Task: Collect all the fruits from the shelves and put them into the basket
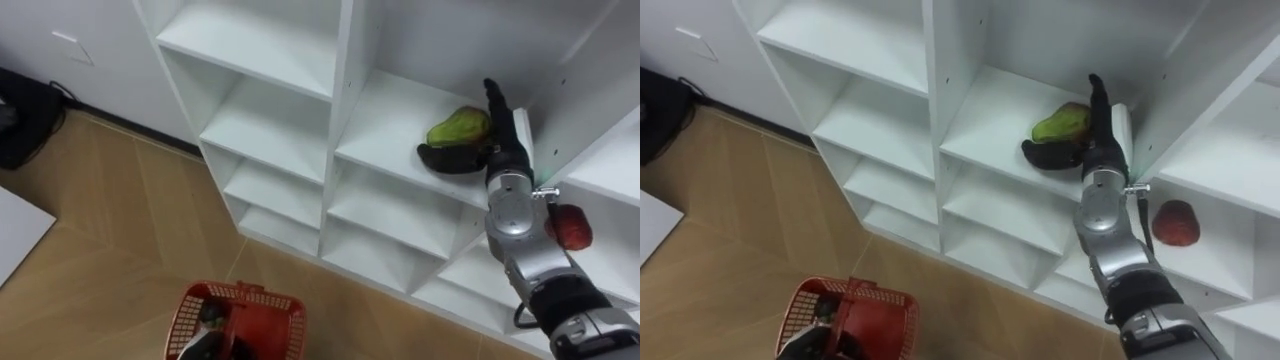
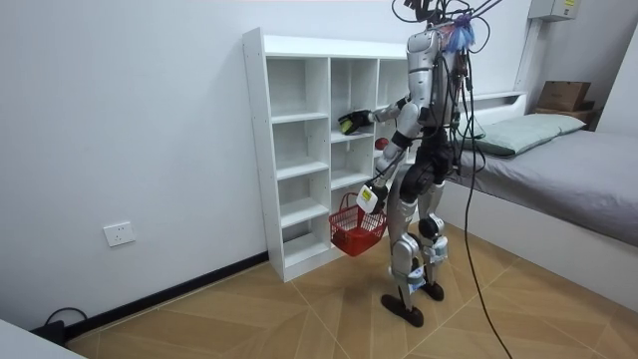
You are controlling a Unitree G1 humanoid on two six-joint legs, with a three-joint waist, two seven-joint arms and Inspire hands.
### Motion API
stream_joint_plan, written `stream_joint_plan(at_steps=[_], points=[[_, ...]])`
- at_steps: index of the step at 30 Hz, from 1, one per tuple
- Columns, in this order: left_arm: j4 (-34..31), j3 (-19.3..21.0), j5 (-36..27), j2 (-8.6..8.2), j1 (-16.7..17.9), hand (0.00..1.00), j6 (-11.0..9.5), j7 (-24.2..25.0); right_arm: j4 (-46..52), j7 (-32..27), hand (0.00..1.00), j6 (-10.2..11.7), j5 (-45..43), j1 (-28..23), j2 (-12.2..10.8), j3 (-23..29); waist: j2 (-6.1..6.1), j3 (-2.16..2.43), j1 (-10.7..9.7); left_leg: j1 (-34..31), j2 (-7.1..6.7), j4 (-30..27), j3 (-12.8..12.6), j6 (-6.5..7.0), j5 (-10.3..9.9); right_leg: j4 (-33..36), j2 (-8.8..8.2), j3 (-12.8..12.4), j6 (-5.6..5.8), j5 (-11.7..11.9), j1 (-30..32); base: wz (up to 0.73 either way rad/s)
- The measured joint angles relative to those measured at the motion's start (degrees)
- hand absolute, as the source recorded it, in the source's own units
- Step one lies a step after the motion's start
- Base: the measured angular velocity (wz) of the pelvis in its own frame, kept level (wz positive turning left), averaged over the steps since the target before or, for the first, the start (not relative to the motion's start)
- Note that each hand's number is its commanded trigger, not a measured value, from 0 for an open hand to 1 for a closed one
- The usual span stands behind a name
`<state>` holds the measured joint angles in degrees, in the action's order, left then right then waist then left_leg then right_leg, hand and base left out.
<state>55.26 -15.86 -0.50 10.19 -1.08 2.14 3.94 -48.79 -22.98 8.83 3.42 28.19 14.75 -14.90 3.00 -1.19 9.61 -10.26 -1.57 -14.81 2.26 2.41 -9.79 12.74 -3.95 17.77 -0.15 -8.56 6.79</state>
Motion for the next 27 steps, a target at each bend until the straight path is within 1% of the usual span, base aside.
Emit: stream_joint_plan(at_steps=[6, 16, 20, 23, 27], points=[[0.05, -0.01, 0.01, -0.1, -0.07, 1.0, 0.0, 0.0, 0.03, -0.26, 1.0, 0.57, -1.23, -0.04, -0.25, 0.29, 0.02, 0.01, -0.06, 0.08, 0.01, 0.06, -0.33, 0.02, 0.01, -0.02, -0.01, -0.21, 0.01, 0.0, 0.02, -0.01], [1.67, -0.05, 0.06, -0.11, -0.67, 1.0, 0.0, 0.0, 0.02, -0.44, 1.0, 0.62, -2.16, -0.07, -0.78, 0.56, 0.01, 0.01, -0.25, 1.08, 0.05, 1.01, -0.53, 0.03, 0.02, -0.18, 0.08, -0.19, 0.02, -0.01, -0.62, 0.0], [2.09, -0.12, -0.02, -0.11, -0.81, 1.0, 0.04, 0.0, -0.46, -0.47, 1.0, 0.53, -2.35, -0.06, -1.13, 0.51, 0.0, 0.01, -0.84, 1.25, 0.03, 1.02, -0.54, 0.05, 0.03, -0.18, 0.07, -0.32, 0.05, -0.03, -0.72, 0.0], [2.2, -0.09, 0.03, -0.11, -0.95, 1.0, 0.09, -0.01, -0.88, 0.76, 1.0, 0.41, -2.56, -0.09, -1.24, 0.56, -0.01, 0.0, -1.45, 1.16, -0.03, 1.07, -0.55, 0.06, 0.04, -0.19, 0.02, -0.36, 0.16, -0.09, -0.71, 0.03], [2.37, -0.08, 0.07, -0.23, -1.0, 1.0, 0.09, -0.03, -0.71, 1.51, 1.0, 0.34, -2.92, -0.22, -1.4, 1.15, -0.01, 0.0, -1.58, 1.15, -0.05, 1.17, -0.7, 0.09, 0.06, -0.18, 0.0, -0.43, 0.2, -0.12, -0.68, 0.01]])
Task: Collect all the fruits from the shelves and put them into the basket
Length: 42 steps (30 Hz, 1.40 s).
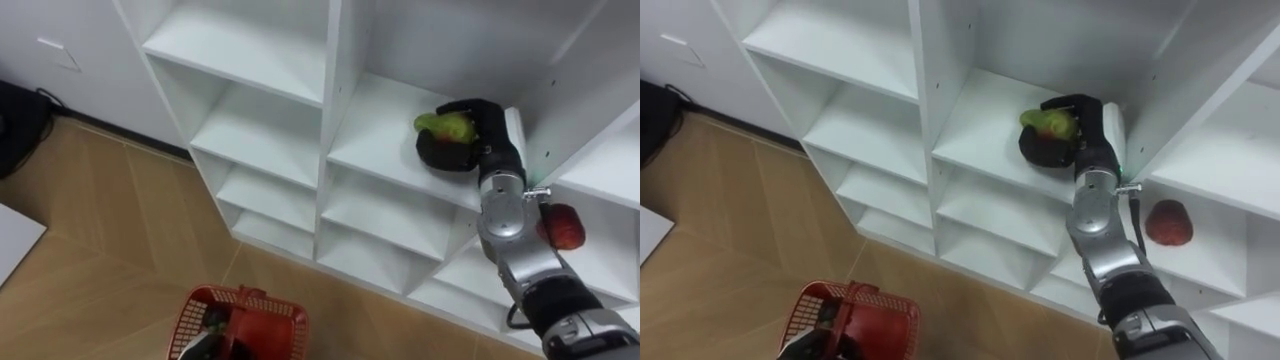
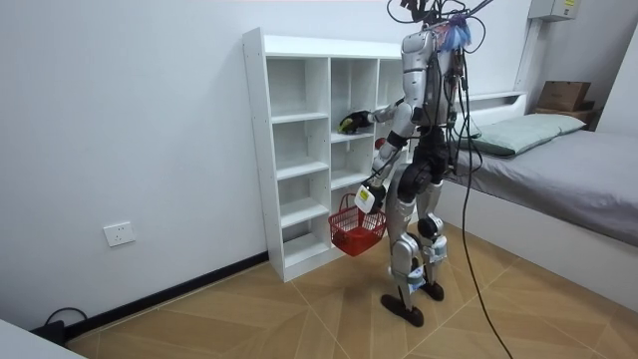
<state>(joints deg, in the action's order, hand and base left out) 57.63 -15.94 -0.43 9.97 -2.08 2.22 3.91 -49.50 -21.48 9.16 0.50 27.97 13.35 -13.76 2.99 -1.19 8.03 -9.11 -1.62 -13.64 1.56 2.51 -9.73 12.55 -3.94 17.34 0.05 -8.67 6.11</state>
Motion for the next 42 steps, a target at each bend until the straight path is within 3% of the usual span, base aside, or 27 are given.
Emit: stream_joint_plan(at_steps=[10, 16, 22, 26, 31, 33, 38, 42], points=[[0.6, -0.01, 0.02, -0.52, -0.12, 1.0, -0.04, -1.05, 0.07, 1.48, 1.0, 0.08, 0.89, -0.21, -0.12, -0.05, -0.35, 0.15, -0.18, 0.04, 0.01, -0.01, -0.21, 0.1, 0.06, -0.07, 0.02, -0.13, 0.0, 0.0, -0.01, -0.01], [1.54, 0.13, 0.04, -1.36, -0.69, 1.0, -0.13, -2.27, 1.45, 1.93, 1.0, 0.16, 0.88, -0.77, -0.63, -0.52, -0.83, 0.13, -0.21, 0.4, 0.23, 0.01, -1.65, 0.13, 0.08, -0.05, 0.06, -1.37, 0.05, 0.03, 0.02, -0.09], [1.45, 0.16, 0.07, -2.25, -1.06, 1.0, -0.17, -2.06, 9.55, 4.82, 1.0, 0.17, 0.44, -5.88, -1.25, -0.65, -1.48, 0.38, -1.55, 0.6, 0.43, 0.27, -2.42, 0.12, 0.08, 0.02, 0.23, -2.07, 0.06, 0.07, 0.42, -0.08], [1.37, 0.09, -0.05, -2.65, -1.37, 1.0, -0.18, -2.02, 13.05, 6.87, 1.0, -0.13, 0.44, -8.19, -1.96, -0.82, -1.61, 0.5, -1.96, 1.06, 0.61, 0.39, -3.67, 0.13, 0.08, 0.14, 0.36, -3.85, 0.06, 0.08, 0.65, -0.18], [1.37, 0.32, 0.38, -2.74, -1.42, 1.0, -0.2, -2.07, 21.37, 10.79, 1.0, -1.89, -0.39, -14.67, -2.4, -0.97, -1.45, 0.58, -3.4, 2.59, 0.77, 1.06, -5.06, 0.13, 0.08, 0.25, 0.17, -4.79, 0.07, 0.08, -0.08, -0.11], [1.37, 0.34, 1.15, -2.8, -1.42, 1.0, -0.29, -2.06, 24.78, 13.26, 1.0, -2.34, -0.4, -17.69, -2.47, -1.03, -1.42, 0.6, -3.52, 3.6, 0.95, 1.63, -6.82, 0.13, 0.08, 0.33, 0.58, -6.18, 0.08, 0.09, -0.2, -0.29], [1.37, 0.52, 0.49, -2.92, -1.23, 1.0, -1.1, -2.14, 28.35, 14.19, 1.0, -3.57, -0.31, -20.45, -2.48, -1.2, -1.37, 0.61, -4.0, 5.15, 1.15, 2.44, -8.7, 0.15, 0.07, 1.2, 0.77, -7.94, 0.12, 0.12, -0.09, -0.23], [0.9, 0.49, -0.01, -3.0, -0.56, 1.0, -1.42, -2.27, 36.23, 15.65, 1.0, -3.96, -0.46, -24.87, -2.47, -1.29, -1.3, 0.7, -5.98, 5.81, 1.43, 2.94, -9.71, 0.15, 0.05, 1.1, 1.13, -8.75, 0.01, 0.26, -0.1, -0.16]])
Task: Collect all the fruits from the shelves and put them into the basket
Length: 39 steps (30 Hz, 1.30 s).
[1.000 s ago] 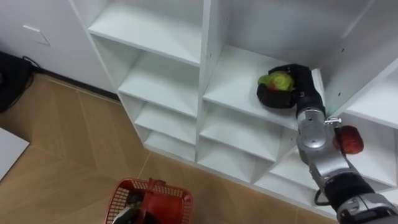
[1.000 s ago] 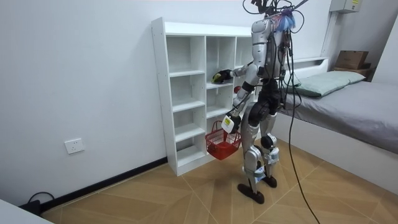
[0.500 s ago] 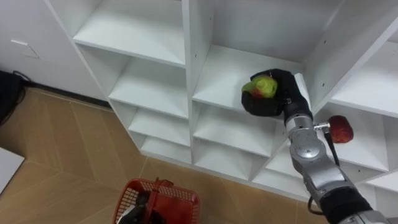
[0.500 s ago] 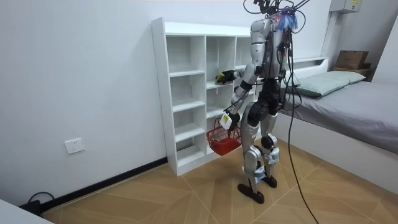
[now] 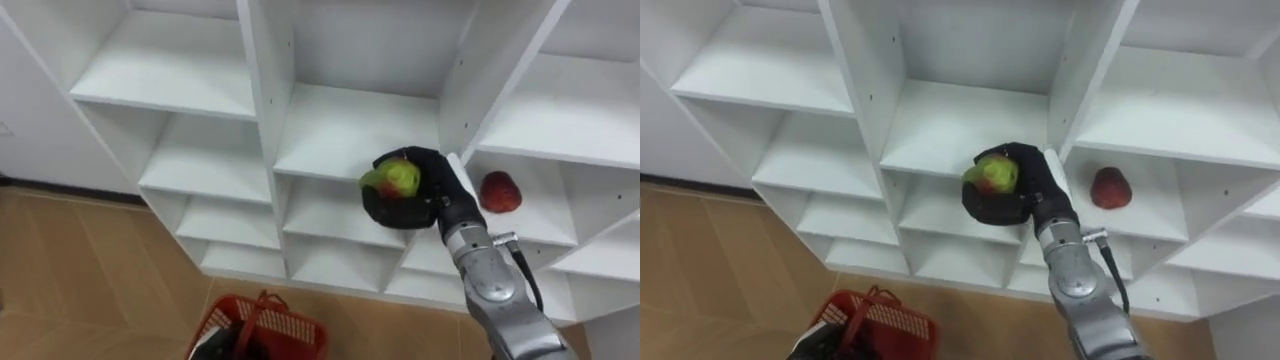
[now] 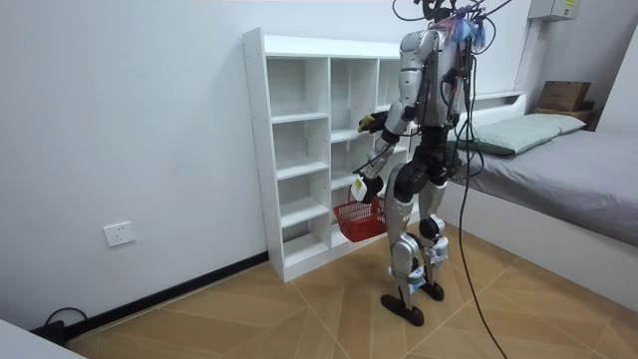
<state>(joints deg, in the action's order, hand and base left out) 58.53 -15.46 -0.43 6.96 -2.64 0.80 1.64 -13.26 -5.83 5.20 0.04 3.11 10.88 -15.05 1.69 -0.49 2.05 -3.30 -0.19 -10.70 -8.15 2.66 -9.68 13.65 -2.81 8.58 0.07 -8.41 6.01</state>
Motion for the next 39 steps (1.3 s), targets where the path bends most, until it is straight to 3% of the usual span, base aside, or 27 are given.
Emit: stream_joint_plan(at_steps=[6, 11, 19, 24, 39], points=[[-2.0, -0.04, 0.01, -0.32, -0.02, 1.0, -1.23, 0.02, 3.72, 2.72, 1.0, -0.16, -0.34, -5.23, -0.23, -0.06, -0.19, 0.12, -1.5, 0.76, 0.32, 0.39, -1.24, -0.11, -0.06, -0.07, 0.44, -1.15, -0.18, 0.13, -0.02, -0.12], [-2.06, -0.41, 0.01, -0.78, 0.02, 1.0, -1.29, 0.16, 3.73, 3.5, 1.0, -0.21, -0.25, -5.8, -0.32, -0.05, -0.98, 0.41, -1.8, 2.1, 0.54, 1.16, -2.62, -0.2, -0.12, 0.04, 0.95, -3.08, -0.27, 0.4, -0.13, -0.21], [-2.29, -0.53, 0.02, -0.82, -0.07, 1.0, -1.3, 0.22, 2.72, 3.75, 1.0, -0.14, -0.31, -6.74, -0.87, -1.39, -1.52, 0.26, -3.32, 2.26, 0.64, 1.21, -2.79, -0.26, -0.18, 0.04, 1.3, -3.88, -0.3, 0.66, -0.08, -0.04], [-2.29, -1.14, 0.01, -1.17, -0.09, 1.0, -1.3, 0.68, -2.48, 5.38, 1.0, -1.19, -0.36, -9.04, -1.19, -2.04, -2.25, -0.16, -3.27, 1.66, 0.64, 1.24, -2.79, -0.3, -0.26, 0.16, 1.31, -3.87, -0.29, 0.66, 0.66, -0.01], [-1.85, -5.12, 0.02, -1.22, -1.88, 1.0, -1.4, 1.58, -18.19, 6.87, 1.0, -1.51, -5.5, -4.14, -1.77, -8.23, -3.12, -0.28, -3.18, -1.85, 0.67, 0.92, -2.67, -0.32, -0.25, 0.53, 1.17, -3.29, -0.36, 0.7, 4.12, 0.0]])
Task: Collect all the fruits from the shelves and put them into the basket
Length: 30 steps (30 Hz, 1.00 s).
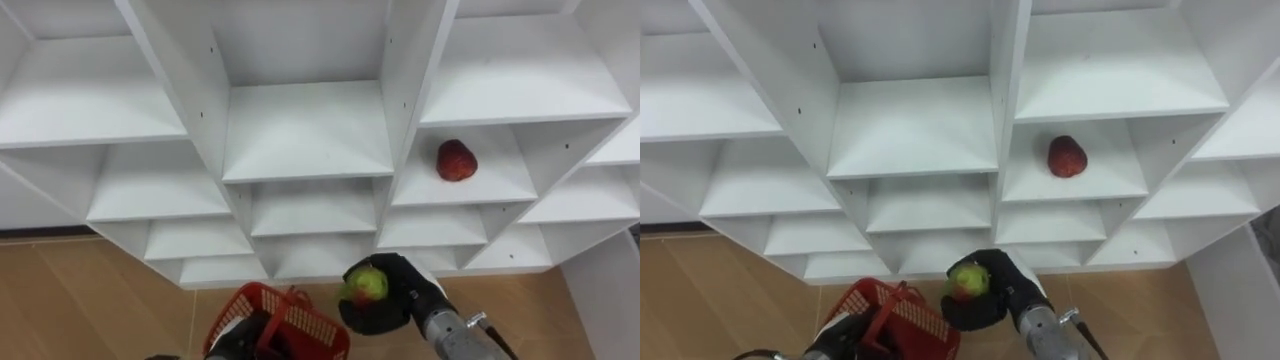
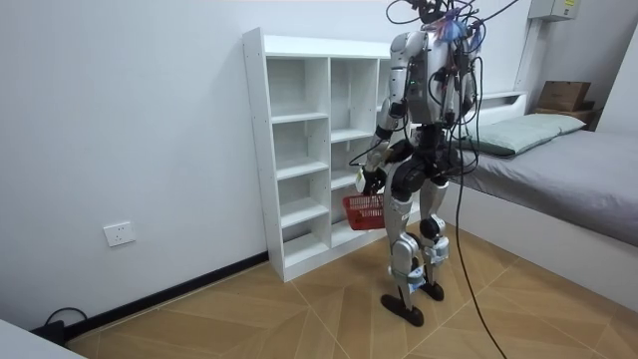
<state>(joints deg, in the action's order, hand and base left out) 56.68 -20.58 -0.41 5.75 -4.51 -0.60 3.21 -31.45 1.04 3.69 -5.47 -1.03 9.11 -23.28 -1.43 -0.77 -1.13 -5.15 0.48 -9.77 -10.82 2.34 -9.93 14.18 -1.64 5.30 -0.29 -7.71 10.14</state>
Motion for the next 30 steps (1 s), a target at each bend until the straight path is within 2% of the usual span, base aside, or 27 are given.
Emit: stream_joint_plan(at_steps=[3, 11, 17, 21, 30], points=[[-0.02, -0.04, -0.01, 0.04, -0.89, 1.0, -0.34, 0.31, -3.79, -0.2, 1.0, 0.01, -1.39, 2.23, -0.08, -0.57, -0.01, -0.01, 0.08, -0.27, -0.03, -0.17, 0.05, 0.0, 0.0, 0.0, -0.08, 0.13, 0.0, 0.0, 0.14, 0.0], [0.3, -0.48, -0.06, 0.05, -2.17, 1.0, -0.36, 1.71, -8.78, -0.87, 1.0, 0.0, -1.93, 3.67, -0.24, -0.83, -0.43, -0.25, 0.23, -0.52, 0.04, -0.18, 0.19, 0.0, 0.0, -0.1, -0.17, 1.08, 0.0, -0.01, 0.21, 0.0], [-0.04, -0.46, 0.04, -0.56, -3.32, 1.0, -0.37, 2.69, -11.62, -0.09, 1.0, -0.07, -2.12, 4.53, -0.28, -2.5, -0.55, -0.25, 1.49, -2.37, 0.28, -0.83, 0.16, -0.05, -0.02, -0.02, -0.34, 2.85, -0.23, 0.12, 1.77, 0.01], [-0.04, -0.41, 0.1, -0.74, -3.75, 1.0, -1.39, 3.77, -12.85, 0.52, 1.0, -0.01, -2.83, 6.16, -0.81, -2.48, -0.53, -0.27, 1.79, -2.56, 0.33, -1.1, 0.07, -0.07, -0.01, -0.02, -0.35, 2.87, -0.28, 0.15, 1.88, 0.0], [-0.04, -0.42, 0.09, -0.67, -4.4, 1.0, -2.28, 4.73, -16.02, 1.04, 1.0, 0.03, -4.17, 8.06, -1.67, -2.46, -0.28, -0.48, 2.59, -3.82, 0.42, -1.87, 0.15, -0.06, -0.02, -0.19, -0.49, 3.57, -0.4, 0.23, 2.41, 0.02]])
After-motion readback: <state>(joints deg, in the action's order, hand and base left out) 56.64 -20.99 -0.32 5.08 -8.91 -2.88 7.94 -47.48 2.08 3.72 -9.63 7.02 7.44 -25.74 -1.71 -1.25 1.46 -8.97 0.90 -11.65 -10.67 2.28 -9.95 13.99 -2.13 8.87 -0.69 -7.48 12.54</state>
